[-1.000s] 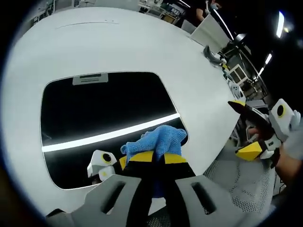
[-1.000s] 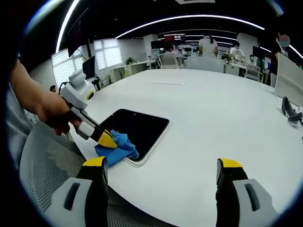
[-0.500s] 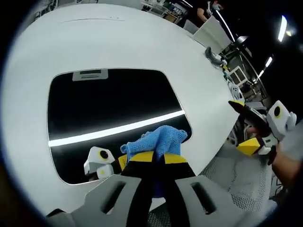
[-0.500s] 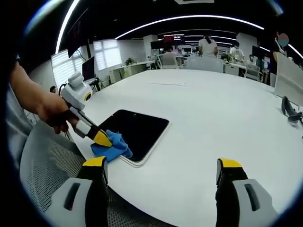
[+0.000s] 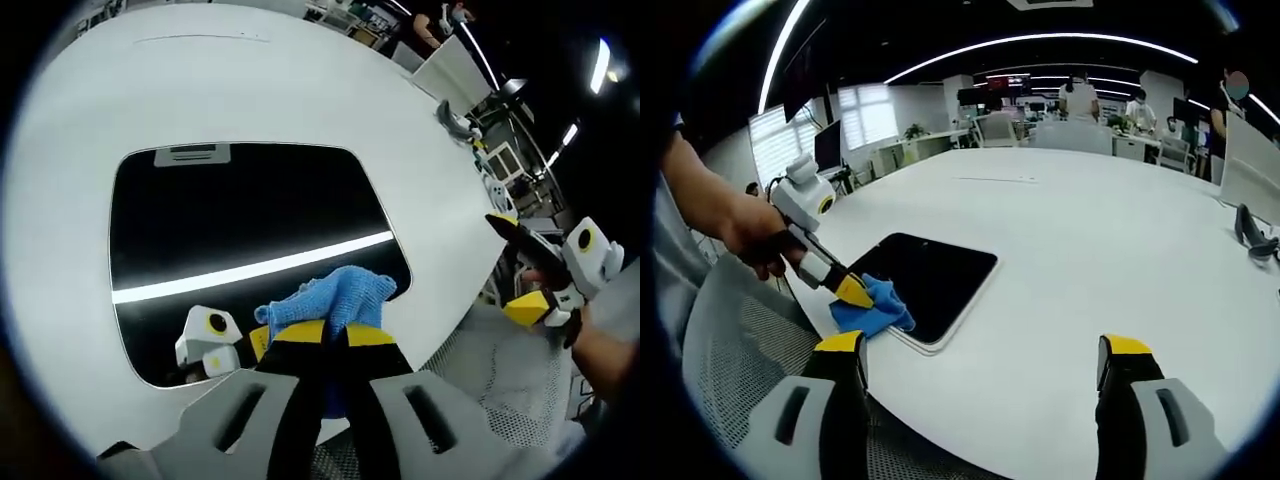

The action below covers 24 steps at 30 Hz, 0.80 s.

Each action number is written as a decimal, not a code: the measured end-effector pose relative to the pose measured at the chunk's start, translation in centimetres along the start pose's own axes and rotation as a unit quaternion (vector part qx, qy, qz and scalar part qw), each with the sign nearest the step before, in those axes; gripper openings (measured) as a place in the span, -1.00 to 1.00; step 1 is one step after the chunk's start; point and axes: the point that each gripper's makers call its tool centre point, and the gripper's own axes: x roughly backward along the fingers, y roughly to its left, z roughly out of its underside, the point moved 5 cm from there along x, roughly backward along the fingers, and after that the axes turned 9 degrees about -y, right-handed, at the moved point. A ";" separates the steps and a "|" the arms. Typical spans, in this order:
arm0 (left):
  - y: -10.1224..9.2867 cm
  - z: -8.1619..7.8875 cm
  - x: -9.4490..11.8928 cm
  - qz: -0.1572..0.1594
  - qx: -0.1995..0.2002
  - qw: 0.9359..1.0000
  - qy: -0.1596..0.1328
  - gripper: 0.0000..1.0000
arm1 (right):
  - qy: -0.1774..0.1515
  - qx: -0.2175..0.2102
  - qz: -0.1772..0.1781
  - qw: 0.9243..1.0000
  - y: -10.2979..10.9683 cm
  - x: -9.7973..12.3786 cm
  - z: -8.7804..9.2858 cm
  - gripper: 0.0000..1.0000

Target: Wipe the mirror surface with the cleaning cloth until all visible marks leave the cleaned area.

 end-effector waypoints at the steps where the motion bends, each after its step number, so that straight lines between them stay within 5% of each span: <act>1: 0.0 0.0 0.0 -0.001 0.006 1.000 0.000 -0.93 | -0.001 0.001 0.000 1.000 0.0 0.0 0.0 0.88; 24: 0.8 -2.2 -1.3 -0.004 0.021 1.000 0.002 -0.93 | 0.005 -0.007 -0.006 1.000 0.3 0.0 0.1 0.89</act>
